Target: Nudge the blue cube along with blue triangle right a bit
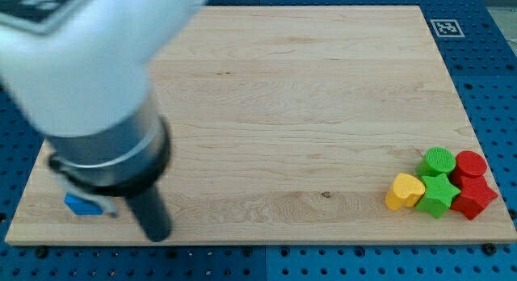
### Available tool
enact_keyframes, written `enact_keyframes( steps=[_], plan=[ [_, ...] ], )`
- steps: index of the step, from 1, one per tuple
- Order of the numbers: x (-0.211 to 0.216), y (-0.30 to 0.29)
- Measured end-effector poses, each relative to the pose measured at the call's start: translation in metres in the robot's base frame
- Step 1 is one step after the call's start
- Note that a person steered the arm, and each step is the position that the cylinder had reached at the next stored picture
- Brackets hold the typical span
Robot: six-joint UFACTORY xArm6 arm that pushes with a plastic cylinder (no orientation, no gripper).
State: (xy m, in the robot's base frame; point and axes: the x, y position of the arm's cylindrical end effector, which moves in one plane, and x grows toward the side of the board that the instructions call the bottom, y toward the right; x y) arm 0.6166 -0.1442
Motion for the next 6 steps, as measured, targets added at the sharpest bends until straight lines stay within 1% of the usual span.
enact_keyframes(
  steps=[1, 2, 4, 5, 6],
  plan=[
    [0.0, -0.069],
    [-0.003, -0.15],
    [-0.04, -0.16],
    [-0.059, -0.147],
    [-0.059, -0.12]
  ],
)
